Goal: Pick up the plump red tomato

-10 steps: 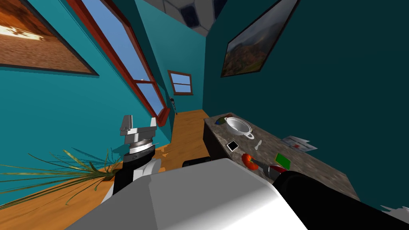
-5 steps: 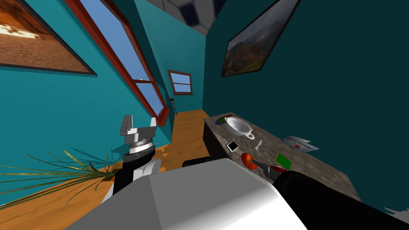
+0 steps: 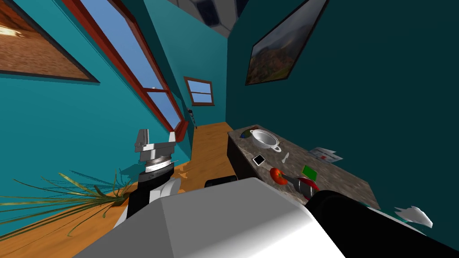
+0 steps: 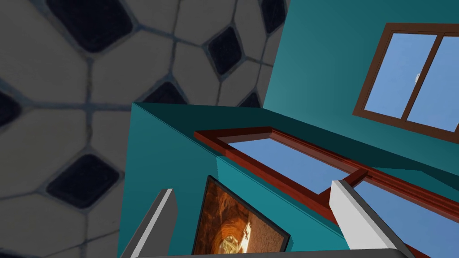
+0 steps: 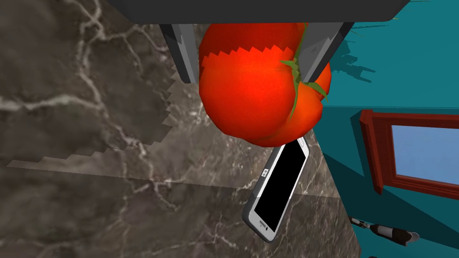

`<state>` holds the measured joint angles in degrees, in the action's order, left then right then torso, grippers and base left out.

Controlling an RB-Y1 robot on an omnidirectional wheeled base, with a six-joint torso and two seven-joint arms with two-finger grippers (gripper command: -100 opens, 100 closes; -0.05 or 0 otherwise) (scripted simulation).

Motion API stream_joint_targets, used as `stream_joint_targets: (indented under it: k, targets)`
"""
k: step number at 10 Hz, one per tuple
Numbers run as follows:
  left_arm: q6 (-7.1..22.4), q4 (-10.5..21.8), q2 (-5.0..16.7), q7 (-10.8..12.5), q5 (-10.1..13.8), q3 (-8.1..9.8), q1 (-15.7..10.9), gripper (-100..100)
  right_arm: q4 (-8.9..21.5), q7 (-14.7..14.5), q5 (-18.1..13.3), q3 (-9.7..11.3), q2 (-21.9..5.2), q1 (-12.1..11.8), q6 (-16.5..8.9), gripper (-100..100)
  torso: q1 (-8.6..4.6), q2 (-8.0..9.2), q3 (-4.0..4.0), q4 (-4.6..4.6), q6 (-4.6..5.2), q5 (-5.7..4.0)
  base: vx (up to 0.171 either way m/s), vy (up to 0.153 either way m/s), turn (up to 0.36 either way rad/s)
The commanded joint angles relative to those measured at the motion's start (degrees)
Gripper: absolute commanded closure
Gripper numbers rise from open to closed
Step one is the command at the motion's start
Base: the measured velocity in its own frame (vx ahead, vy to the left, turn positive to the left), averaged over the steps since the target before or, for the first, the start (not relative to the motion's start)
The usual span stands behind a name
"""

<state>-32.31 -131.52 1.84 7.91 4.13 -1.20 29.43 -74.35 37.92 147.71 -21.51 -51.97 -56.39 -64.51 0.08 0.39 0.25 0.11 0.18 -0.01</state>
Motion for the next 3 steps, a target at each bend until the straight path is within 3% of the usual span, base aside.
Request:
stream_joint_targets:
  k: [1,2,3]
  targets:
    - [0.0,0.0,0.0,0.0,0.0,0.00,0.0,0,1.1,1.2,-0.5,0.0,-1.1,1.6,-0.5,100,0.00,0.00,0.00,0.00,0.00,0.00,-0.070,0.025,-0.086]
    - [0.0,0.0,0.0,0.0,0.0,0.00,0.0,0,0.8,0.7,-0.4,0.1,-0.7,1.2,-0.3,100,-0.01,-0.01,0.00,0.00,-0.01,-0.01,-0.029,0.009,-0.015]
    - [0.0,0.0,0.0,0.0,0.0,0.00,0.0,0,0.9,0.9,-0.4,0.1,-0.8,1.3,-0.3,0,-0.04,-0.12,-0.06,-0.01,-0.03,-0.01,-0.006,0.002,-0.001]
